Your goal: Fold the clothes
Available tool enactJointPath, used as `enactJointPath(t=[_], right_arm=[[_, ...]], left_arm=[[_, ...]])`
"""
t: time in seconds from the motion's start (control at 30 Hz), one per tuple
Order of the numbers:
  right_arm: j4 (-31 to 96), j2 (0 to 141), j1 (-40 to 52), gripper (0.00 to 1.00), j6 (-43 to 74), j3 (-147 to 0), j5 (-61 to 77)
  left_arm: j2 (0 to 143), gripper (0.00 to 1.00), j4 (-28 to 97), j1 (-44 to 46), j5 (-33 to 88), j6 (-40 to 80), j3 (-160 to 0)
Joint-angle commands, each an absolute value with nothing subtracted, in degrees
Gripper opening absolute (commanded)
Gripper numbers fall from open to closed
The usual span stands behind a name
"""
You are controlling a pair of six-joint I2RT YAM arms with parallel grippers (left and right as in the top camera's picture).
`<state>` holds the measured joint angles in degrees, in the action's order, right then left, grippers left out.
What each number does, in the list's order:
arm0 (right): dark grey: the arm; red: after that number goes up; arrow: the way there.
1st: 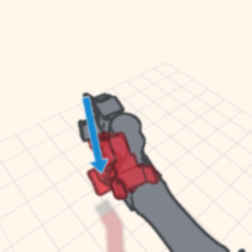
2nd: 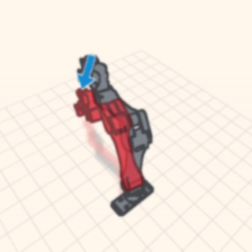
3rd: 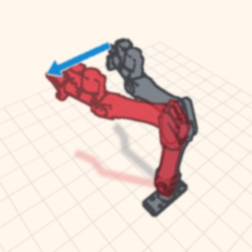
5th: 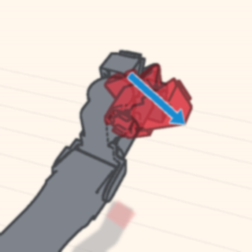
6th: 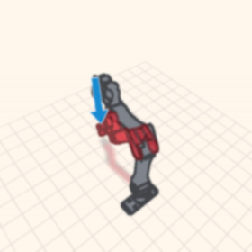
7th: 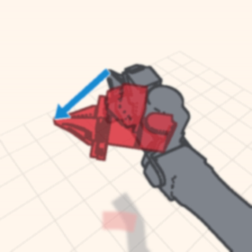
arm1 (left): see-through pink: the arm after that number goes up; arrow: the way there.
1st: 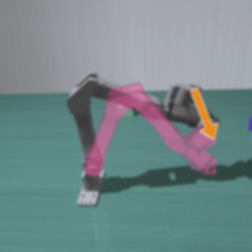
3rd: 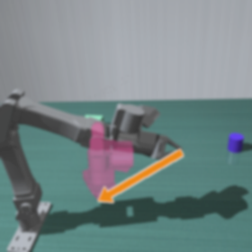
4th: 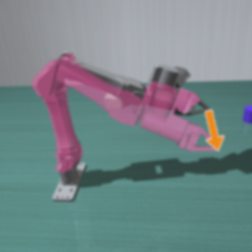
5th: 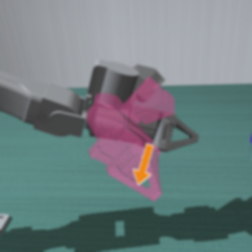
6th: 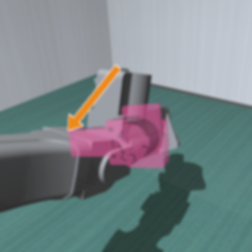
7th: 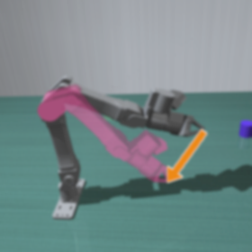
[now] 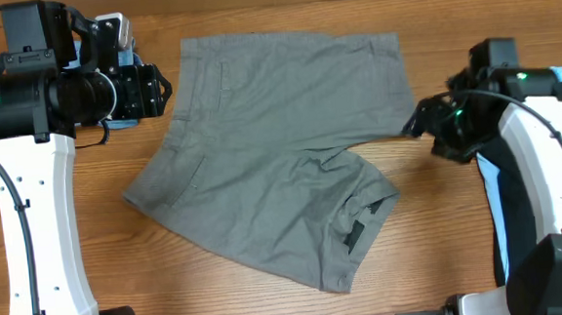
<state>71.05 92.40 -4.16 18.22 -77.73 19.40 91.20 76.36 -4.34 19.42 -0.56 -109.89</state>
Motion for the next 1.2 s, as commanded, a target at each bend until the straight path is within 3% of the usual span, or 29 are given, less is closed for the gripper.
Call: enactJointPath(t=[0.0,0.3,0.43,0.67,0.83,0.9,1.0,1.17], right_arm=[[69.76,92.75,-2.85,0.72,21.08,-70.74,20.88],[55.11,92.75,-0.08,0.72,24.1,-54.15,30.26],[47.99,92.75,0.05,0.72,28.6,-50.65,30.74],[43.35,92.75,0.05,0.63,36.21,-47.66,30.2],[40.32,92.77,0.03,0.46,38.0,-45.74,30.92],[38.81,92.75,-0.08,0.27,38.0,-45.78,31.03],[37.3,92.73,-1.83,0.1,37.5,-46.78,32.23],[38.2,92.62,-6.92,0.04,34.26,-50.94,35.55]], left_arm=[[91.39,0.74,77.6,-4.08,17.74,-1.32,-109.97],[91.94,0.71,80.97,-4.08,11.6,-1.17,-99.74],[92.73,0.62,75.64,-4.1,11.55,-0.8,-88.44],[96.2,0.6,64.23,-4.1,10.76,1.83,-72.18],[100.16,0.55,60.73,-4.1,8.34,3.44,-65.52],[101.43,0.53,59.68,-4.1,8.34,3.77,-64.4],[103.15,0.51,59.29,-4.1,8.32,3.95,-64.12],[104.73,0.49,59.35,-4.1,6.5,4.73,-64.12]])
